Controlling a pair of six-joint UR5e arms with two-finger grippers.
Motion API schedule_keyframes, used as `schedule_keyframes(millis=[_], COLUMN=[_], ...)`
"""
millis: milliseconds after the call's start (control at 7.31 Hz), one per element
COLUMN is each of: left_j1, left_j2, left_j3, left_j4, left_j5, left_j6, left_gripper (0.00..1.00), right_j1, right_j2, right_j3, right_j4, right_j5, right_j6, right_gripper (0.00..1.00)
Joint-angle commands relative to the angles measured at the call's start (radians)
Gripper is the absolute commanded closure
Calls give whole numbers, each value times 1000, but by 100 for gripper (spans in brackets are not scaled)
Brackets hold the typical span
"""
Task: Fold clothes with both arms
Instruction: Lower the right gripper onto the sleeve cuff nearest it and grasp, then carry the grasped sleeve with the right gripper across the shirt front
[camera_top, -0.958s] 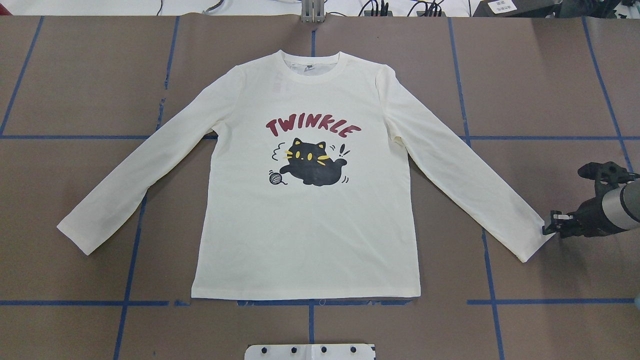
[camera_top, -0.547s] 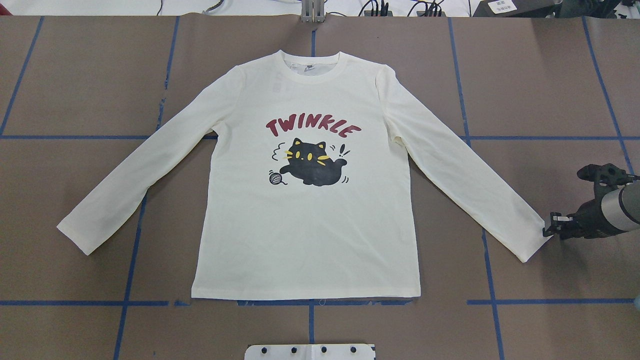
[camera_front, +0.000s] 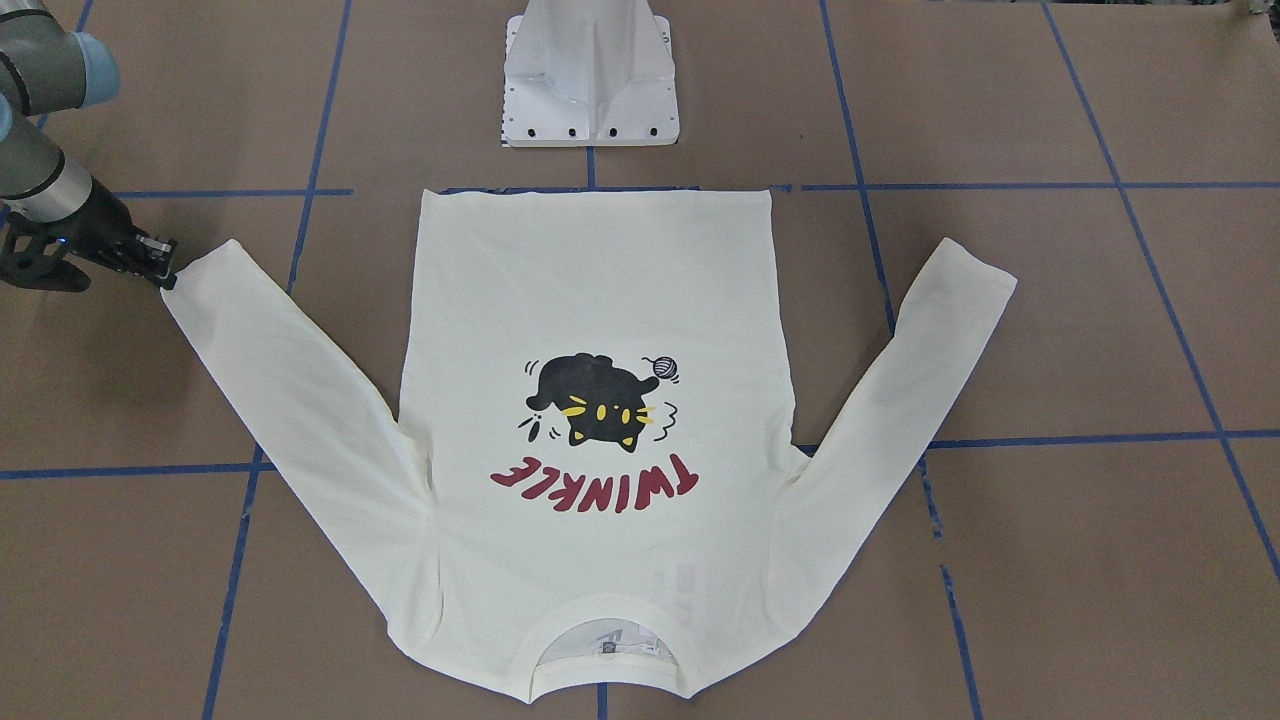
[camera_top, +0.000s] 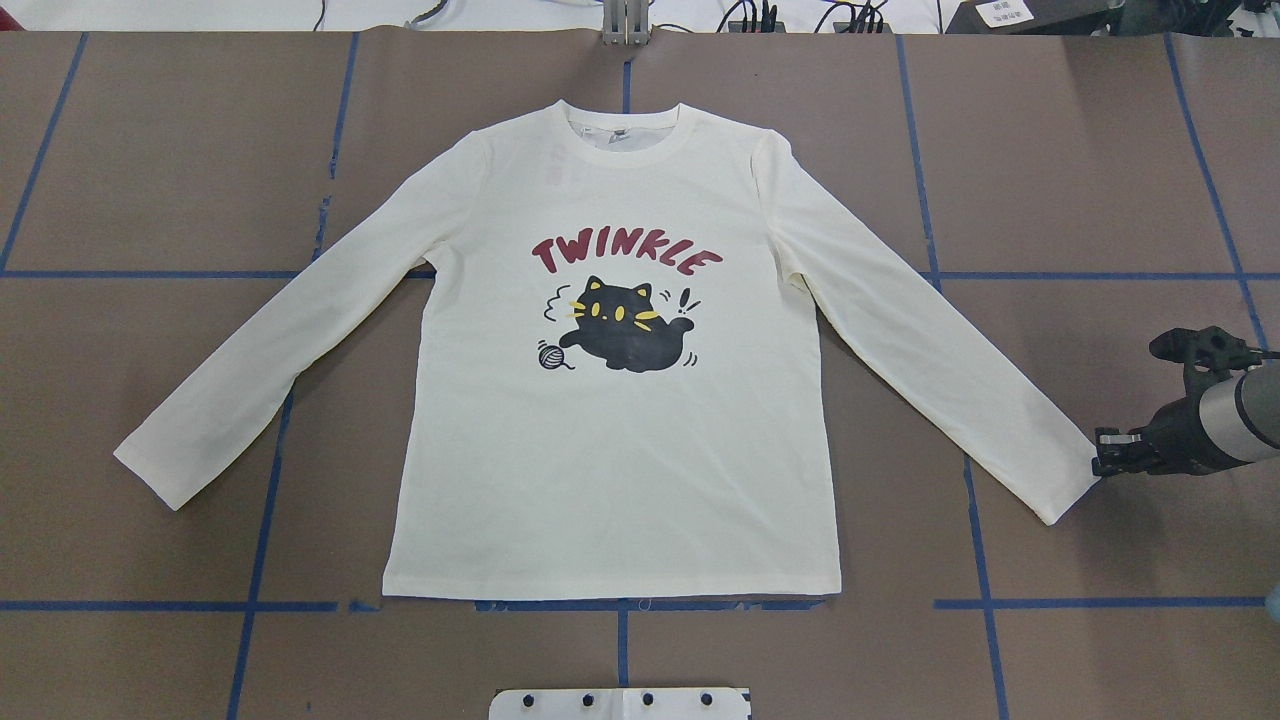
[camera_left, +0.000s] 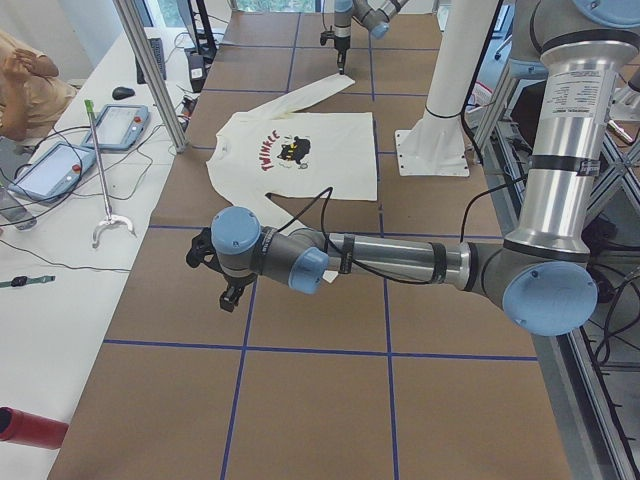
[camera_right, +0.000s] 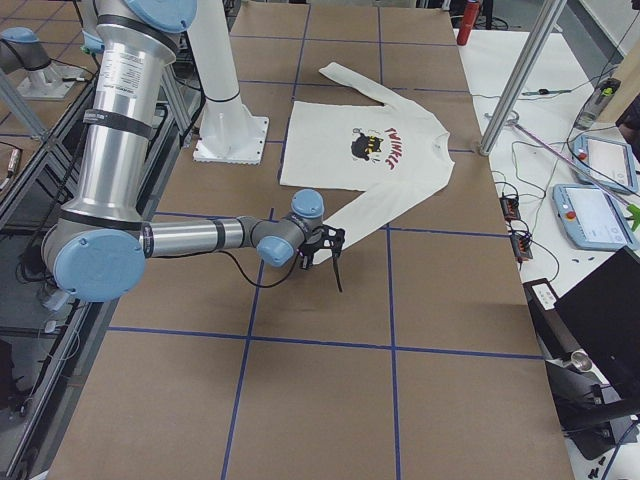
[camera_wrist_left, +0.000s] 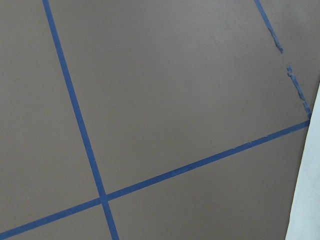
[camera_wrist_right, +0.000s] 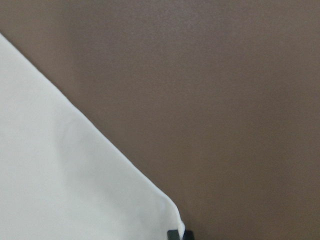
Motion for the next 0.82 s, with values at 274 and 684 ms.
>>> schedule_keyframes(millis=[274, 684], left_j1=[1, 1], left_j2=[5, 3], left_j3=[-7, -19], left_j4=[0, 0], left_j5=[0, 0], left_j6=[-1, -3], left_gripper=[0, 0], right_j1=[110, 121], right_j2=[87, 480], right_j3=[126, 118], right_j4=[-12, -299], right_j5=[179, 167], right_j6=[3, 137], right_gripper=[100, 100])
